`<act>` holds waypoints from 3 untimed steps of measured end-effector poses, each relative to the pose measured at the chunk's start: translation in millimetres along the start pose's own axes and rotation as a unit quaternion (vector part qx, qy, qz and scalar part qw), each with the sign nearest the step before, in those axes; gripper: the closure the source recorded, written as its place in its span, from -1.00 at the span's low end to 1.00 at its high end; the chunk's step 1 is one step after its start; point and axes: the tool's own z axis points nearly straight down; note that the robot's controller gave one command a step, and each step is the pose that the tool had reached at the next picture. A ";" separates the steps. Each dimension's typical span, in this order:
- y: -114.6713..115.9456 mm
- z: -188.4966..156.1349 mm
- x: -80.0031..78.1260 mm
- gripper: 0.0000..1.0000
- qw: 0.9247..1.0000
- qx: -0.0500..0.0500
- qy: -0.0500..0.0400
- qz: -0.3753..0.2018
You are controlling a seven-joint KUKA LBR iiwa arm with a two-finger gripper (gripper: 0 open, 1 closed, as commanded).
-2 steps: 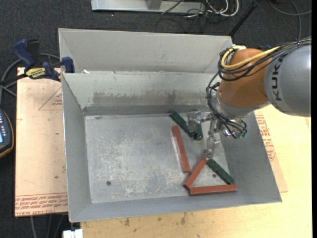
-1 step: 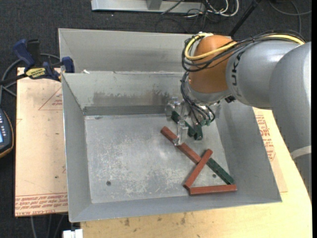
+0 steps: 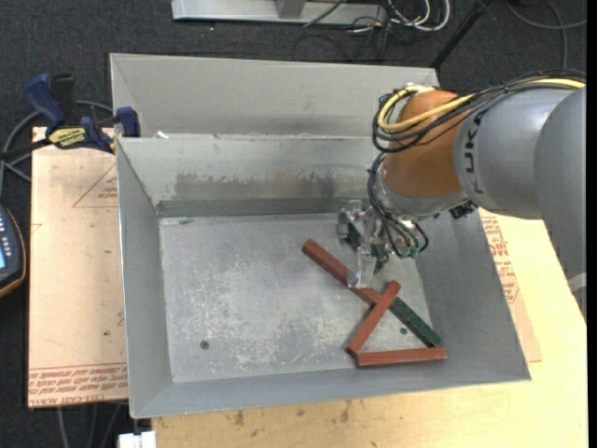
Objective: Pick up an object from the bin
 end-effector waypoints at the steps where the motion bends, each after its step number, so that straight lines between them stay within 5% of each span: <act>1: 45.3 0.8 29.9 -1.00 0.997 0.001 0.002 0.072; 2: 43.8 -0.6 29.8 1.00 0.997 0.001 0.002 0.072; 3: 44.2 0.7 29.2 -1.00 0.997 0.001 0.001 0.072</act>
Offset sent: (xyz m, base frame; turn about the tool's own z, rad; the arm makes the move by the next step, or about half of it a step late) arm -0.0306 0.0440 -0.0025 0.1468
